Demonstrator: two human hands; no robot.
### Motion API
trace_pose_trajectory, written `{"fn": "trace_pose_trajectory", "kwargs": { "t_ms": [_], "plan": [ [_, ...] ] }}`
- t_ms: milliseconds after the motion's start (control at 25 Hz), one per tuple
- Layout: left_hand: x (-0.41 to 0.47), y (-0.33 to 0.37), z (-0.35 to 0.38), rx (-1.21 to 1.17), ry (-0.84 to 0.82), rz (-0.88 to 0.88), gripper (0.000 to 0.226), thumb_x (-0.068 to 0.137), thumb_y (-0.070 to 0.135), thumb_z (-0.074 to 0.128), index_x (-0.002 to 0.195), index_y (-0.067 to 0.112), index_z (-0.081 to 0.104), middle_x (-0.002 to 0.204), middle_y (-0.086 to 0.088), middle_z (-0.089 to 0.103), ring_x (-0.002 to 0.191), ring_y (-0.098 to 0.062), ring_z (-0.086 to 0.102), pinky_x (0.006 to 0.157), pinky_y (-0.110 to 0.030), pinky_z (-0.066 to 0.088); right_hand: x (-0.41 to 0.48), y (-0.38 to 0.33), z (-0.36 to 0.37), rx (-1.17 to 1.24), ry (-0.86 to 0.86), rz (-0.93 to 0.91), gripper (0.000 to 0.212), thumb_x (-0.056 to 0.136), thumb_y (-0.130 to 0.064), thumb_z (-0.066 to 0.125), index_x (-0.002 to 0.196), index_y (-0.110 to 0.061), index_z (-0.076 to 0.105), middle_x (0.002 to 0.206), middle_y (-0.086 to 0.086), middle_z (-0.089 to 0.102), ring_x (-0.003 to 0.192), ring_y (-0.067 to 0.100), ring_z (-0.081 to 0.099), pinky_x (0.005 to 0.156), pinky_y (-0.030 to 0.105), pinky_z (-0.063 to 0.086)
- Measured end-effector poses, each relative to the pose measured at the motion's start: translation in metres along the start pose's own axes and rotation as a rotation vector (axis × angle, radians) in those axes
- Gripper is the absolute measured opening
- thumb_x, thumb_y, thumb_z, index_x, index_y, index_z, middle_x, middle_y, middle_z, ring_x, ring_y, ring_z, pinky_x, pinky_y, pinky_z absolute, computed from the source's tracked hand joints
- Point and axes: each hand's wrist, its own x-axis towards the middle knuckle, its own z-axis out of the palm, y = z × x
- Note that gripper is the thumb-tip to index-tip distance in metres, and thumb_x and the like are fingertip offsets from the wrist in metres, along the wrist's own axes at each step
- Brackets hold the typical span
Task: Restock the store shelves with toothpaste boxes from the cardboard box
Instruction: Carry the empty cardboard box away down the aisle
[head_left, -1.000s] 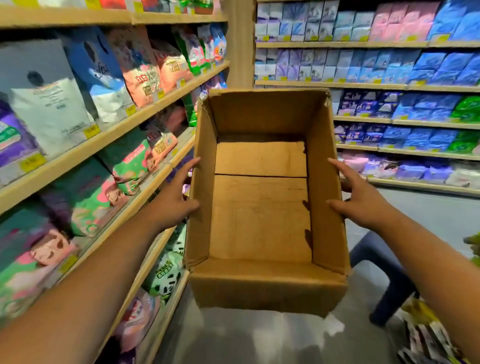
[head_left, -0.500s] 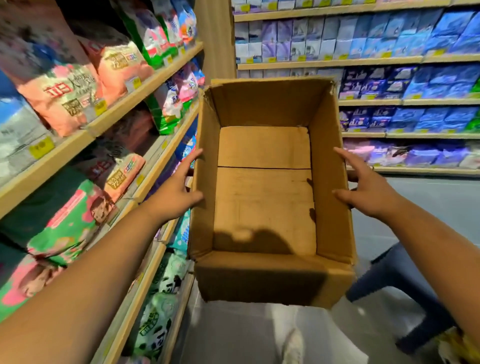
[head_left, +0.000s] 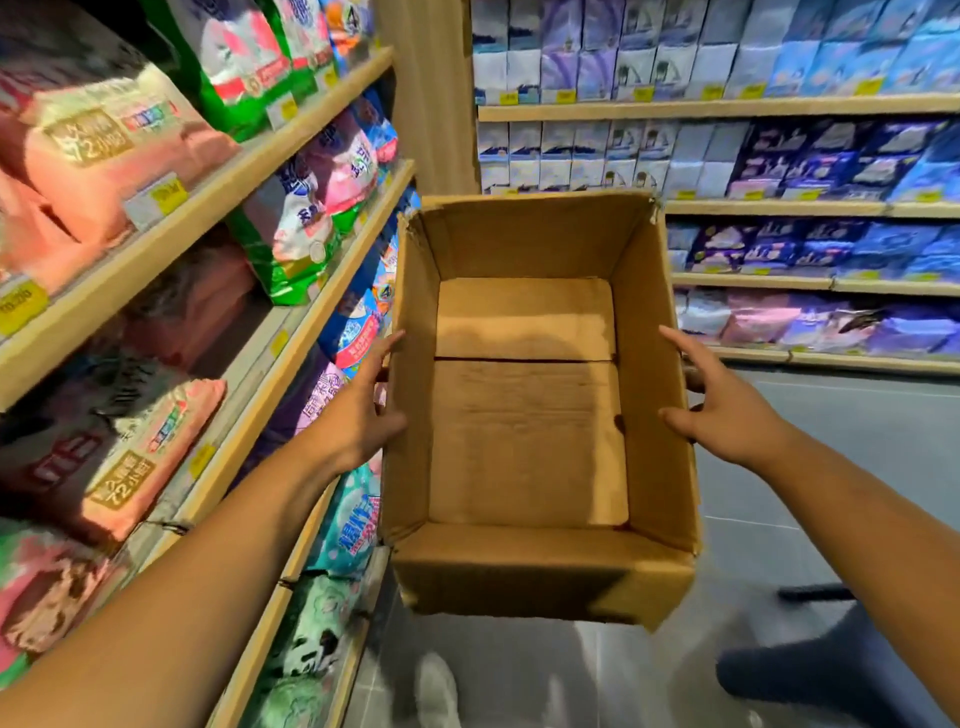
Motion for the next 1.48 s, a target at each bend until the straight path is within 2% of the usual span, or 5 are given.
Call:
{"fn": "trace_pose_trajectory", "kwargs": {
  "t_ms": [280, 480, 840, 1240, 1480],
  "plan": [
    [0.130, -0.081, -0.002, 0.032, -0.160, -0.073, 0.088, 0.084, -0.013, 0.056, 0.146, 0.040, 0.022, 0.123, 0.025, 0.044, 0.084, 0.015, 0.061, 0.066, -0.024, 0.058, 0.096, 0.047, 0.063, -0.008, 0.030, 0.185, 0.091, 0.087, -0.009, 0.064, 0.138, -0.063, 0.013, 0.149, 0.006, 0.040, 0.142, 0.026, 0.030, 0.087, 0.046, 0.054],
    [0.195, -0.184, 0.024, 0.066, -0.222, -0.159, 0.096, 0.080, -0.009, 0.058, 0.135, 0.060, 0.022, 0.118, 0.010, 0.057, 0.087, -0.021, 0.070, 0.077, -0.048, 0.058, 0.148, 0.113, 0.132, 0.014, -0.042, 0.290, 0.090, 0.088, -0.010, 0.063, 0.140, -0.062, 0.010, 0.153, -0.001, 0.032, 0.141, 0.027, 0.030, 0.100, 0.050, 0.047],
    [0.217, -0.400, 0.115, 0.078, -0.204, -0.351, 0.093, 0.080, -0.014, 0.055, 0.132, 0.057, 0.028, 0.112, 0.017, 0.057, 0.072, -0.003, 0.062, 0.062, -0.031, 0.058, 0.207, 0.270, 0.276, -0.015, -0.189, 0.409, 0.091, 0.088, -0.007, 0.063, 0.136, -0.065, 0.011, 0.149, 0.002, 0.039, 0.136, 0.027, 0.040, 0.093, 0.044, 0.052],
    [0.200, -0.610, 0.203, 0.314, -0.397, -0.422, 0.091, 0.082, -0.008, 0.051, 0.140, 0.057, 0.022, 0.149, -0.005, 0.034, 0.134, -0.025, 0.040, 0.107, -0.046, 0.042, 0.215, 0.433, 0.447, -0.095, -0.327, 0.509, 0.093, 0.087, -0.008, 0.064, 0.139, -0.059, 0.006, 0.138, 0.006, 0.050, 0.088, 0.029, 0.068, 0.074, 0.044, 0.060],
    [0.178, -0.671, 0.260, 0.443, -0.496, -0.481, 0.091, 0.090, -0.002, 0.050, 0.142, 0.057, 0.005, 0.154, -0.007, 0.020, 0.103, -0.016, 0.053, 0.066, -0.025, 0.051, 0.185, 0.503, 0.507, -0.138, -0.361, 0.587, 0.090, 0.088, -0.005, 0.063, 0.142, -0.052, 0.008, 0.120, 0.010, 0.061, 0.079, 0.026, 0.068, 0.072, 0.042, 0.060]
  ]
}}
